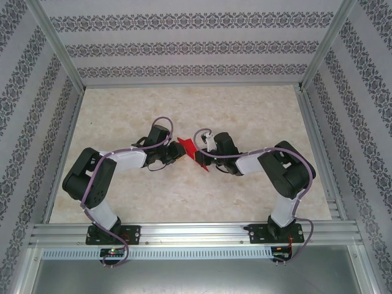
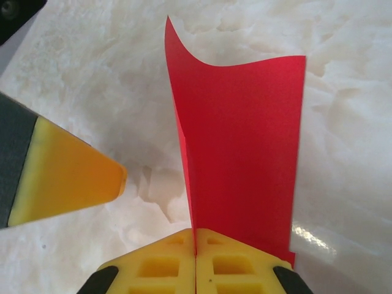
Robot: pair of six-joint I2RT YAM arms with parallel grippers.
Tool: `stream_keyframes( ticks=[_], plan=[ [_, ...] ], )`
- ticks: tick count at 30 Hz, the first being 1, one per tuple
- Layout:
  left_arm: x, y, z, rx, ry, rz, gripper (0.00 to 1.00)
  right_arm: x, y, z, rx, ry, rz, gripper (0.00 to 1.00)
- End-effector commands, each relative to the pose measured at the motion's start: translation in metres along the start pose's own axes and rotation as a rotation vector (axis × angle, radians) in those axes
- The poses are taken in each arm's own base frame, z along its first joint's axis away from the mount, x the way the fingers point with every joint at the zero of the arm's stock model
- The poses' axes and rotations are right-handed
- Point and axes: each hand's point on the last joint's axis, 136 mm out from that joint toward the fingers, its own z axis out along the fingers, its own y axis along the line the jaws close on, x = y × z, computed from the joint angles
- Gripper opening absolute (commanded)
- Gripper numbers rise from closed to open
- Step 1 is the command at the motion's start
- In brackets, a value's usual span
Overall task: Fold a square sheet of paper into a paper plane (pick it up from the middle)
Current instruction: Fold the wing for the fifth time at the center of the table.
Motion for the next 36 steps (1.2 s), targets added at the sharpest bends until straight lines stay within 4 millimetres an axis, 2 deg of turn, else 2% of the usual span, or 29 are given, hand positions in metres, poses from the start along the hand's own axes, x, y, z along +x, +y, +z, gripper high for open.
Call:
stream_keyframes(
  ticks=[1, 12, 26, 36],
  plan=[
    [-0.002, -0.013, 0.004, 0.053, -0.012, 0.064, 0.23, -0.001, 0.005, 0.003, -0.068, 0.036, 0.1, 0.07],
    [-0.003, -0.017, 0.011, 0.097, -0.014, 0.092, 0.2, -0.004, 0.014, 0.005, -0.217, 0.061, 0.211, 0.08],
    [0.001, -0.013, 0.022, 0.124, 0.003, 0.121, 0.17, -0.001, 0.002, 0.01, -0.204, 0.102, 0.263, 0.12],
    [-0.003, -0.017, 0.027, 0.163, -0.021, 0.158, 0.15, 0.005, -0.004, 0.015, -0.18, 0.133, 0.279, 0.13]
  ],
)
